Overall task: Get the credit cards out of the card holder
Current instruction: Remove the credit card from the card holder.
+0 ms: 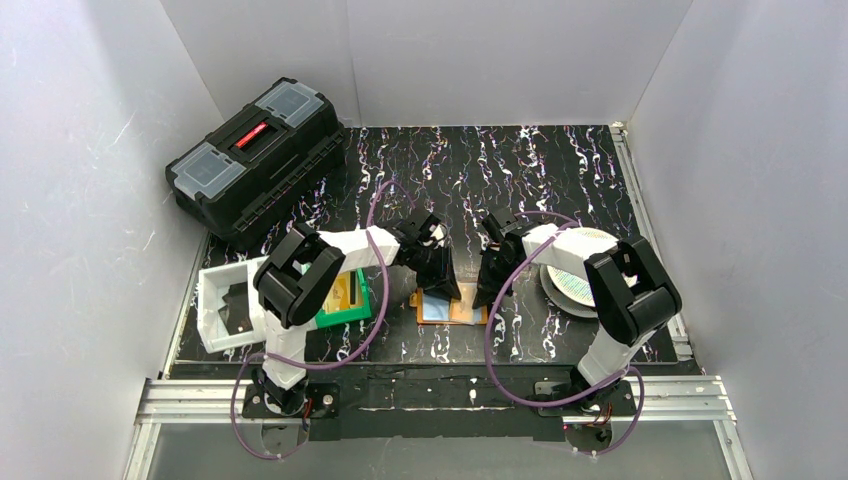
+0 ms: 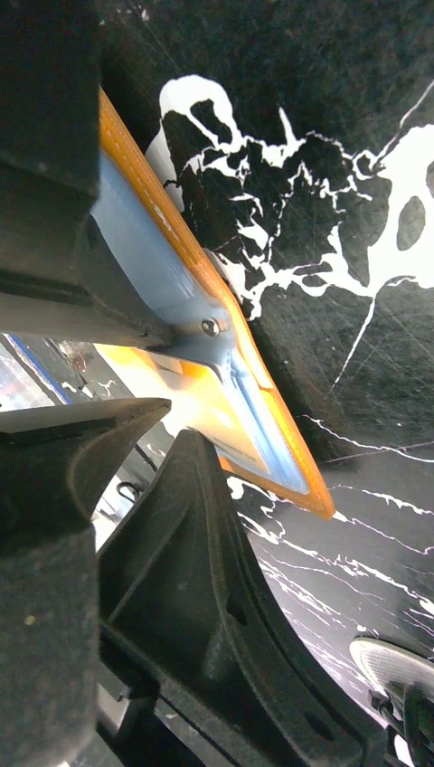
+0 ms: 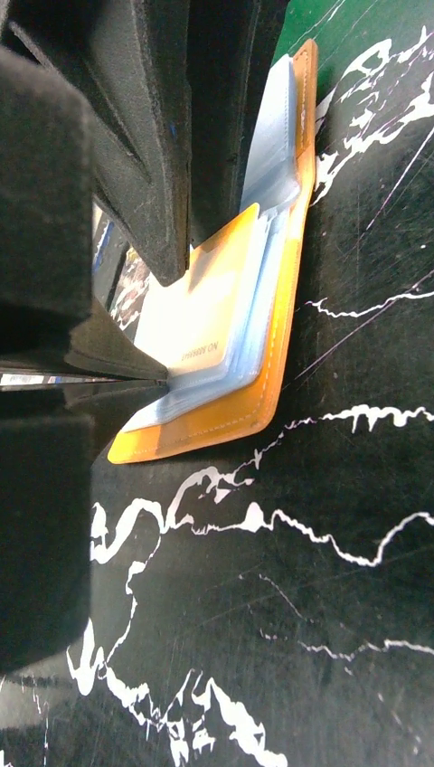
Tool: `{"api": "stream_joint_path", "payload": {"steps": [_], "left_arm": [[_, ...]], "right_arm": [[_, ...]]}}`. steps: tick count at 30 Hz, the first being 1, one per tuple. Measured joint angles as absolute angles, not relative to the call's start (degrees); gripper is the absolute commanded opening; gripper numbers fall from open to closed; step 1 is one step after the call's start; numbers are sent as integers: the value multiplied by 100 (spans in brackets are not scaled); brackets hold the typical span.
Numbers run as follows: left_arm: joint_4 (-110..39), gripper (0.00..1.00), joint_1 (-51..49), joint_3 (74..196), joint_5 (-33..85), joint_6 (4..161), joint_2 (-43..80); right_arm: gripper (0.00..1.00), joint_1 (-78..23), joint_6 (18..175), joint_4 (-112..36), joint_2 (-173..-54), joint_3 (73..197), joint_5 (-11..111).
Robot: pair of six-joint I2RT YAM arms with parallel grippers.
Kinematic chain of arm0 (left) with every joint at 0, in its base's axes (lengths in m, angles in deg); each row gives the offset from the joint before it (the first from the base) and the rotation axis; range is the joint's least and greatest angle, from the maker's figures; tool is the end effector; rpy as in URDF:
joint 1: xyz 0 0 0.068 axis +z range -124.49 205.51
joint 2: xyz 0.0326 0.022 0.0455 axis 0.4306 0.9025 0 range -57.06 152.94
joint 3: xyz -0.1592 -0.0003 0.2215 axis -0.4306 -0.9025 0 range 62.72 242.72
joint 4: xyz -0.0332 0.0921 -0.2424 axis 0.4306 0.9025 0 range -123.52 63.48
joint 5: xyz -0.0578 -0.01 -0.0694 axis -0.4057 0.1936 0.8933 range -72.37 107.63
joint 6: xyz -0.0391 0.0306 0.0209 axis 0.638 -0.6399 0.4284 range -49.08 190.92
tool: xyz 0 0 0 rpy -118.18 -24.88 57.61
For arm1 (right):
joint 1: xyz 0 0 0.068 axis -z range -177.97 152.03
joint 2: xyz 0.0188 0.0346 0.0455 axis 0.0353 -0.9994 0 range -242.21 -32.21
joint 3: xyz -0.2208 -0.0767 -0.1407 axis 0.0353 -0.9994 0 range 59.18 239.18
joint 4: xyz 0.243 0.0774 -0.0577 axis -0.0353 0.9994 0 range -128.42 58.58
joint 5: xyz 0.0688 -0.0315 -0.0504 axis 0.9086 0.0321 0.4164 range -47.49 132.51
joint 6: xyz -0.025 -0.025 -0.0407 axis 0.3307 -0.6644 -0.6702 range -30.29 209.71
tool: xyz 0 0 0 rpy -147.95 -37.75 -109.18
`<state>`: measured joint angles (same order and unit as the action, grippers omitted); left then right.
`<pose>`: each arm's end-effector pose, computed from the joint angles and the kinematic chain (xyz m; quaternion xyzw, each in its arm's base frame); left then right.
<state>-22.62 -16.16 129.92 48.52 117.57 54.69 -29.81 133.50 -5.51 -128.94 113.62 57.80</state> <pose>0.2819 -0.2754 0.1435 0.0390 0.9230 -0.3819 0.0282 0.2502 0.1663 0.1504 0.0853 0.9793 0.1825 0.0199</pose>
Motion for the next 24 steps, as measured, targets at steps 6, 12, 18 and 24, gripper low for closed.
{"api": "stream_joint_path", "payload": {"steps": [6, 12, 18, 24], "left_arm": [[-2411, 26, -1605, 12752, 4946, 11650, 5329], [-2505, 23, -1586, 12443, 5075, 11587, 5134], [-2675, 20, -1562, 12218, 5250, 11608, 5060], [-2880, 13, -1546, 12076, 5375, 11715, 5058]], "right_arm": [[5, -2946, 13374, -551, -12964, 11373, 5955], [5, -2944, 13418, -568, -13014, 11373, 6092], [4, -2946, 13437, -573, -13020, 11373, 6121], [4, -2944, 13435, -568, -13023, 11373, 6121]]}}
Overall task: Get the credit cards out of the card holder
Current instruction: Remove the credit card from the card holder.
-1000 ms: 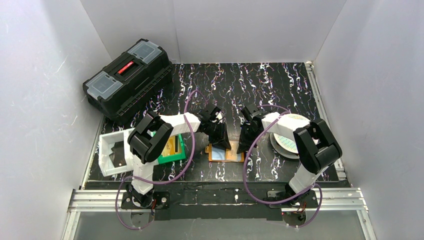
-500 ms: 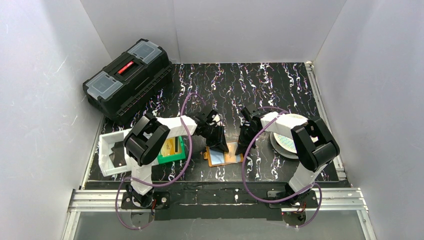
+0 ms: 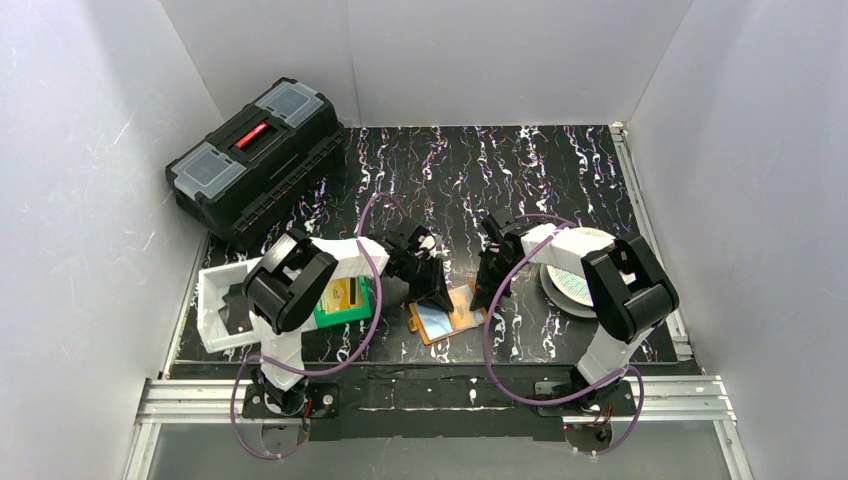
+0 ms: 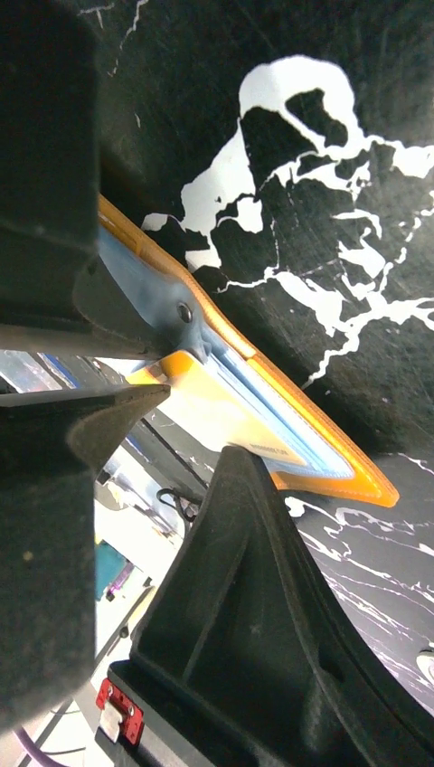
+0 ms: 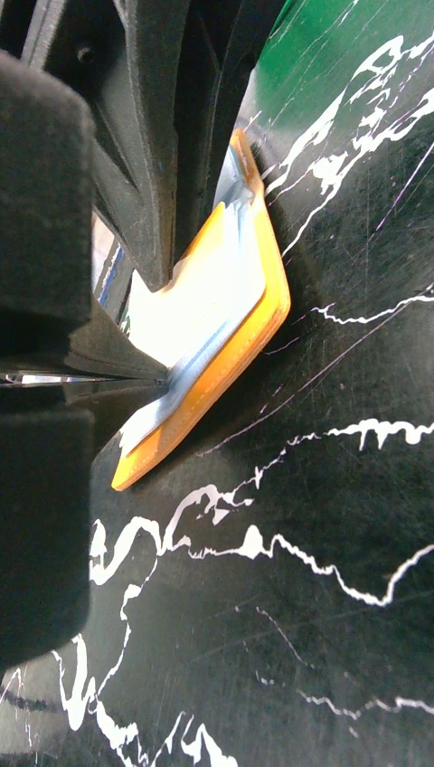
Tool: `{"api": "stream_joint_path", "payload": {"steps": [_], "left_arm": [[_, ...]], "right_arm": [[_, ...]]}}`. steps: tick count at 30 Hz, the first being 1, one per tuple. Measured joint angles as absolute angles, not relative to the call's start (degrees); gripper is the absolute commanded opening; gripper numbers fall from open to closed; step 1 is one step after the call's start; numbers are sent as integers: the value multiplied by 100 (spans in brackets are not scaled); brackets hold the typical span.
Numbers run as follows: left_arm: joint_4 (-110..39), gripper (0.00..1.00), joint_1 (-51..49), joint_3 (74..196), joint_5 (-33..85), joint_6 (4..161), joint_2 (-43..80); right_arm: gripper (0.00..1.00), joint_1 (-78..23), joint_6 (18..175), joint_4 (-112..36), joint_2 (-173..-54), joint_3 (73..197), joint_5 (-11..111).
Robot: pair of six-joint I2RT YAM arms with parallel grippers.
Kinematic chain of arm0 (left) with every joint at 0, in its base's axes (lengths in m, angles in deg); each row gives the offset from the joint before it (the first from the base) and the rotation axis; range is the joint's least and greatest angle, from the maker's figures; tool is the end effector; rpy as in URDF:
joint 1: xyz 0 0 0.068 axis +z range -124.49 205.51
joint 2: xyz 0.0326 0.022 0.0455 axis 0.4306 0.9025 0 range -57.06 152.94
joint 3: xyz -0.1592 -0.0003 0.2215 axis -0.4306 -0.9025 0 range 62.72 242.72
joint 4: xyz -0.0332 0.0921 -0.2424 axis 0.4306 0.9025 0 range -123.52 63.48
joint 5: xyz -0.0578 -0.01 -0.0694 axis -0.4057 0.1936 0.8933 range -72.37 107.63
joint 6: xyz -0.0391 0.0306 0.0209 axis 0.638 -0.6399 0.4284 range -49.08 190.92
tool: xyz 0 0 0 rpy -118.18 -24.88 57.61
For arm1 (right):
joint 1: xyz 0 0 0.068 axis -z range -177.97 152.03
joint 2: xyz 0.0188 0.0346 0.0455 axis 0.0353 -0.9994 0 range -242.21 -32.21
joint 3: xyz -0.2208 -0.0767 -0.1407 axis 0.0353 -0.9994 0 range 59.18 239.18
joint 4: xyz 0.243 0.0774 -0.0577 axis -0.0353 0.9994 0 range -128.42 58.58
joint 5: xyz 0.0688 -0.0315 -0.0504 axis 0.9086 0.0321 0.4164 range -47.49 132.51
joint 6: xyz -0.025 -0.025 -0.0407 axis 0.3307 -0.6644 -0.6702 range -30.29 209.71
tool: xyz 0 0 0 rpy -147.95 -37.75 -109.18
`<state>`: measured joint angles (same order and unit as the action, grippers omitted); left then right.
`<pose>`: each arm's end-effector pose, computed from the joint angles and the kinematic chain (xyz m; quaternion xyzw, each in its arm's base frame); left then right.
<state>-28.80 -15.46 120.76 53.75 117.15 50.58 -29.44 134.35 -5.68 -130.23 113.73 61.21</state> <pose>0.2613 -0.2547 0.1340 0.0534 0.9084 -0.4146 0.0074 0.2514 0.1671 0.1452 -0.0930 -0.9753 -0.2000 0.0062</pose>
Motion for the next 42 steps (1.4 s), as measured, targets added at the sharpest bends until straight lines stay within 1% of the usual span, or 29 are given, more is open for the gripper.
{"api": "stream_joint_path", "payload": {"steps": [4, 6, 16, 28, 34, 42], "left_arm": [[-3003, 6, -1529, 11982, 5453, 11809, 5056], [-3047, 0, -1509, 11956, 5499, 11853, 5056], [-2942, 0, -1374, 11956, 5724, 11796, 5056], [-1984, 0, -1052, 12223, 6181, 11211, 5056], [-1532, 0, -971, 12347, 6151, 11003, 5054], [-815, 0, -882, 12448, 5792, 10666, 4765]], "right_arm": [[3, -2944, 13435, -562, -13020, 11373, 6112], [3, -2944, 13435, -560, -13020, 11373, 6110], [2, -2937, 13446, -558, -13020, 11368, 6116], [1, -2872, 13479, -706, -13023, 11266, 6228], [1, -2872, 13479, -711, -13023, 11263, 6237], [1, -2872, 13477, -713, -13023, 11263, 6239]]}}
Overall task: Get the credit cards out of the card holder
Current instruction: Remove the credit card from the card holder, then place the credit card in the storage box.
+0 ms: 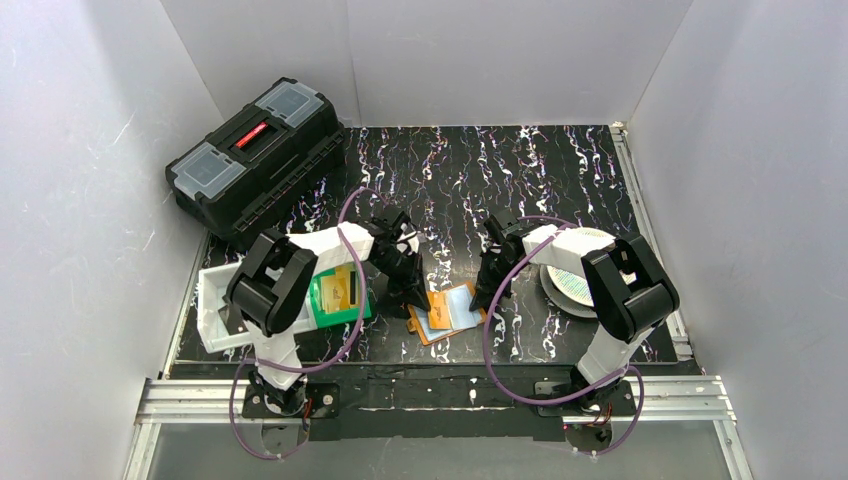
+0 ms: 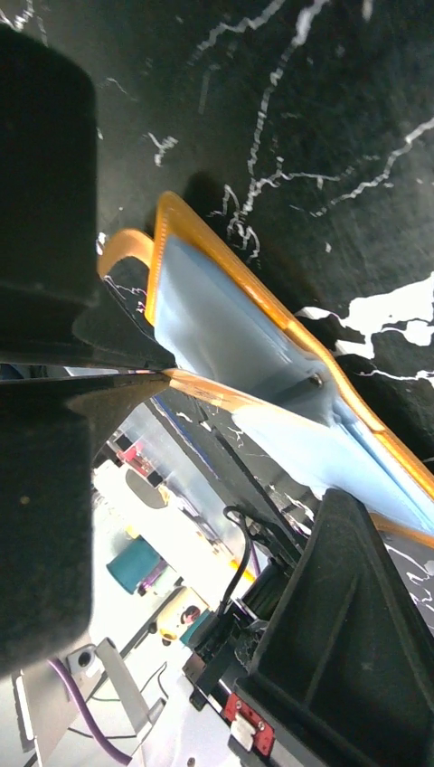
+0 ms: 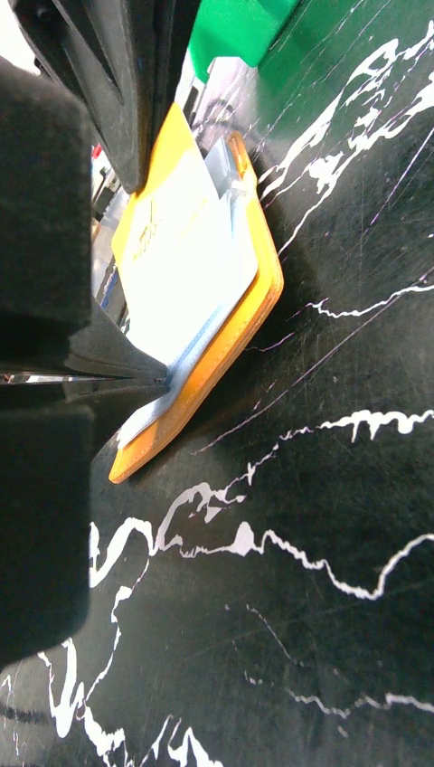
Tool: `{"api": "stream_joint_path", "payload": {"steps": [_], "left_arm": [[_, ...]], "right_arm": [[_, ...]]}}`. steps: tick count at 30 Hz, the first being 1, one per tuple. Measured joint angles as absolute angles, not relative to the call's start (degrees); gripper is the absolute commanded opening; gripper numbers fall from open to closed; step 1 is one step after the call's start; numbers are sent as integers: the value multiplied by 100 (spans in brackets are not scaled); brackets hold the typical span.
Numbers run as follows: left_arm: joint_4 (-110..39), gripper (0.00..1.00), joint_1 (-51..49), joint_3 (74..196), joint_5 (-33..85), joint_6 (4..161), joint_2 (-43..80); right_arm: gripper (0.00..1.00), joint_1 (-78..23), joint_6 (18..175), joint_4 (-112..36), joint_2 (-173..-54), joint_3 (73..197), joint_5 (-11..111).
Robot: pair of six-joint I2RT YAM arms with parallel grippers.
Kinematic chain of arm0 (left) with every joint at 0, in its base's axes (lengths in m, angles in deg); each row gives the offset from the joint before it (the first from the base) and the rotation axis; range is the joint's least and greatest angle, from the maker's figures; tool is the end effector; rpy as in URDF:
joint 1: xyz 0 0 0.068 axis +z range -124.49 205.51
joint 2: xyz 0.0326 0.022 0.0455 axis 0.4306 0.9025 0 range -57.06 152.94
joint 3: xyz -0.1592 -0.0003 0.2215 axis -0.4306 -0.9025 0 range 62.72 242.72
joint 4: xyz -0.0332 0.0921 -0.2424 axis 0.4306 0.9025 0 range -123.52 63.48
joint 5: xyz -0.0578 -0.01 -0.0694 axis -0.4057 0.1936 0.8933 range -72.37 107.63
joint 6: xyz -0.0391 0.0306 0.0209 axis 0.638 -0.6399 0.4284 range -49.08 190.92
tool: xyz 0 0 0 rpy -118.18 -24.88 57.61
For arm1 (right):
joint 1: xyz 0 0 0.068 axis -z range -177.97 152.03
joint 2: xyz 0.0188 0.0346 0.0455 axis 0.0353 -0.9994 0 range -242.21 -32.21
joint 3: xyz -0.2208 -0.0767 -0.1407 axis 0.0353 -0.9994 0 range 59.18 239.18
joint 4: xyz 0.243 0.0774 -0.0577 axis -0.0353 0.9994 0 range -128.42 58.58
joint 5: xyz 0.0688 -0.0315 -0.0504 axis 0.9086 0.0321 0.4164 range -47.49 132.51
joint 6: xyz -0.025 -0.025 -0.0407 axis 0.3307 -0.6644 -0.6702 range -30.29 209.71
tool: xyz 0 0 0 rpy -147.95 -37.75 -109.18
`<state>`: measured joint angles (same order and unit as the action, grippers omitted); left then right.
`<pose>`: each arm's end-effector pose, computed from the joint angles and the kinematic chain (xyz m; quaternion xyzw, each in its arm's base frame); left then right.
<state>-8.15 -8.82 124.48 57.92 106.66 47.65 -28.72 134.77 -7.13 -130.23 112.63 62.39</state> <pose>0.2715 -0.2133 0.1519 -0.0534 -0.9228 0.3784 0.0496 0.2515 0.1636 0.1414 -0.1007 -0.9725 -0.2097 0.0096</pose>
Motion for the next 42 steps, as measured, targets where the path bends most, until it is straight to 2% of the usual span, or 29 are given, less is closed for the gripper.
{"api": "stream_joint_path", "payload": {"steps": [12, 22, 30, 33, 38, 40, 41, 42], "left_arm": [[-247, 0, -834, 12478, 5285, 10391, 3948], [660, 0, -711, 13031, 4492, 10155, 3100], [1766, 0, -359, 13383, 3062, 9995, 2282], [2332, 0, -132, 13466, 1956, 9984, 1965], [2721, 0, 141, 13344, 682, 9989, 2391], [2651, 28, 141, 13252, 374, 9998, 2828], [2619, 45, 141, 13217, 317, 10028, 2971], [2577, 53, 141, 13189, 313, 10026, 3027]], "right_arm": [[1, -2872, 13477, -711, -13018, 11263, 6239], [1, -2872, 13464, -682, -12985, 11290, 6186], [2, -2874, 13420, -641, -12828, 11434, 5856], [2, -2874, 13389, -590, -12712, 11587, 5795], [3, -2874, 13335, -525, -12564, 11609, 5764], [4, -2874, 13321, -525, -12459, 11609, 5762], [5, -2874, 13319, -525, -12432, 11609, 5762], [9, -2874, 13315, -520, -12417, 11609, 5758]]}}
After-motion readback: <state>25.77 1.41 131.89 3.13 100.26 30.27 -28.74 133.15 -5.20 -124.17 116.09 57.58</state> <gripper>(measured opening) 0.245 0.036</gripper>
